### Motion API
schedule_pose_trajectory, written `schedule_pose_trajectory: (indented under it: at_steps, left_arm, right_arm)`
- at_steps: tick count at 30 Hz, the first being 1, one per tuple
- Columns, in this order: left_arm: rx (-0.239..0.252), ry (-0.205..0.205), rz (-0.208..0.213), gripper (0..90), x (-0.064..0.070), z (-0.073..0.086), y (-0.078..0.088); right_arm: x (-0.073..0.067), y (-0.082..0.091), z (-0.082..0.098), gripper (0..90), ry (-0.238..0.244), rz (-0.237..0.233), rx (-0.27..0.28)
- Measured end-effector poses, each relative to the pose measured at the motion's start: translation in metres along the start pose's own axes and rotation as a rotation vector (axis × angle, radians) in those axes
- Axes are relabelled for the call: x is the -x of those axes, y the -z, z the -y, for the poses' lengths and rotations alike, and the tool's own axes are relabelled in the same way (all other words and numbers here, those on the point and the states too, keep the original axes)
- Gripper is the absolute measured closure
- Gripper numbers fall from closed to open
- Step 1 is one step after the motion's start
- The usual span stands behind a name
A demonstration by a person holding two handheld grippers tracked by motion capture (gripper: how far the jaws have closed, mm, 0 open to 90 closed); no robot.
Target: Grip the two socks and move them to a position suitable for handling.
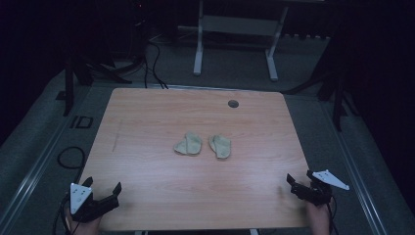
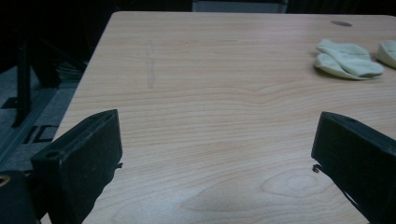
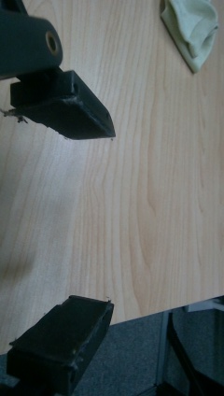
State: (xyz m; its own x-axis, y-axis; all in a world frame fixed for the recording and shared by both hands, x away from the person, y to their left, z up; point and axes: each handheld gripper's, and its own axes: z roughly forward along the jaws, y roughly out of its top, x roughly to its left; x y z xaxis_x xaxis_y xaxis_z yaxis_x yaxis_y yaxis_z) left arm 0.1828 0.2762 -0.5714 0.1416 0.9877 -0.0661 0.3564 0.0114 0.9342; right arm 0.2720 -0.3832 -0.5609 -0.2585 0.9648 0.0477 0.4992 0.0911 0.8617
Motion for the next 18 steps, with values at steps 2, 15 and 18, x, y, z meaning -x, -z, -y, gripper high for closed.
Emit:
schedule_pose_trajectory:
  at_steps: [2, 15, 18]
  left_arm:
    - [0.005, 0.004, 0.008, 2.0, 0.001, 0.0, 0.0]
    - [-0.054, -0.036, 0.086, 2.0, 0.024, -0.003, -0.004]
    - [-0.025, 0.007, 0.088, 2.0, 0.022, -0.003, -0.002]
  right_arm:
    - [-0.001, 0.0, 0.0, 13.8, 0.008, -0.002, -0.008]
    - [-0.002, -0.001, -0.005, 13.7, 0.058, -0.052, -0.12]
    - [-0.007, 0.0, -0.009, 13.8, 0.072, -0.061, -0.152]
